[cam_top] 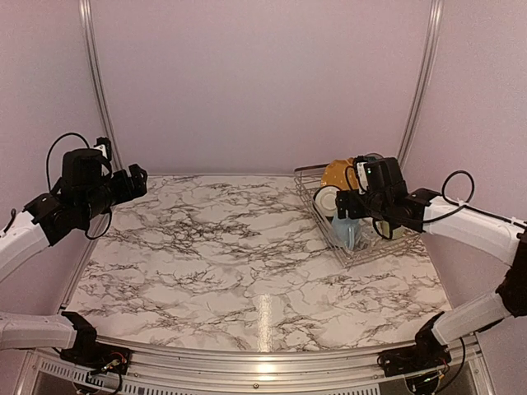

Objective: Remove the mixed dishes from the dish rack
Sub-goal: Grab the cup from the dish rack.

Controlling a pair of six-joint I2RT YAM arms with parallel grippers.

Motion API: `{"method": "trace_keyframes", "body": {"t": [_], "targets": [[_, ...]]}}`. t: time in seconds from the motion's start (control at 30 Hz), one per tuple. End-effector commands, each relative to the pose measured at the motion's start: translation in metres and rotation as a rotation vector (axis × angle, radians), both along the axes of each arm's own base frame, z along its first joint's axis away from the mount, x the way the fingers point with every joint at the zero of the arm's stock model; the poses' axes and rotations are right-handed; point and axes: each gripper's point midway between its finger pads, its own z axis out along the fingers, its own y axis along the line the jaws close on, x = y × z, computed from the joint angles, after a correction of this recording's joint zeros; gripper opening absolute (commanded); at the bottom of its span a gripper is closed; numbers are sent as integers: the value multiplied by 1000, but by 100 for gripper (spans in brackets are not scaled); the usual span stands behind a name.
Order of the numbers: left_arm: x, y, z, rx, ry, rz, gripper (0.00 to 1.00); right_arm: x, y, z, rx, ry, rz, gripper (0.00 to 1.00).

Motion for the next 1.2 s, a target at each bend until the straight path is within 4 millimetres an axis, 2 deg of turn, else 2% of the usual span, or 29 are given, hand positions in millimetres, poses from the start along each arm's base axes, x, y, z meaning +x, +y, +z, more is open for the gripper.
{"method": "trace_keyframes", "body": {"t": [0.0, 0.17, 0.27, 0.4, 0.57, 0.8, 1.0, 1.17], "targets": [[-3, 23, -2, 34, 33, 143, 99, 8, 3, -16, -25, 89, -4, 99], [-15, 39, 1, -6, -32, 212, 99, 16, -4, -30, 54, 139, 16, 98], [-23, 38, 7, -59, -92, 182, 99, 21, -4, -35, 61, 150, 41, 98], [-28, 24, 15, -101, -145, 79, 99, 31, -7, -46, 47, 181, 30, 98], [-24, 4, 16, -112, -113, -13, 99, 38, -7, -57, 25, 216, 25, 98], [-13, -24, 1, -135, -34, -121, 99, 46, -4, -73, -16, 272, 33, 90], [-8, -42, -6, -165, -1, -194, 99, 44, -4, -85, -36, 306, 41, 88], [-5, -54, -22, -187, 51, -236, 99, 41, -5, -90, -64, 314, 41, 84]]}}
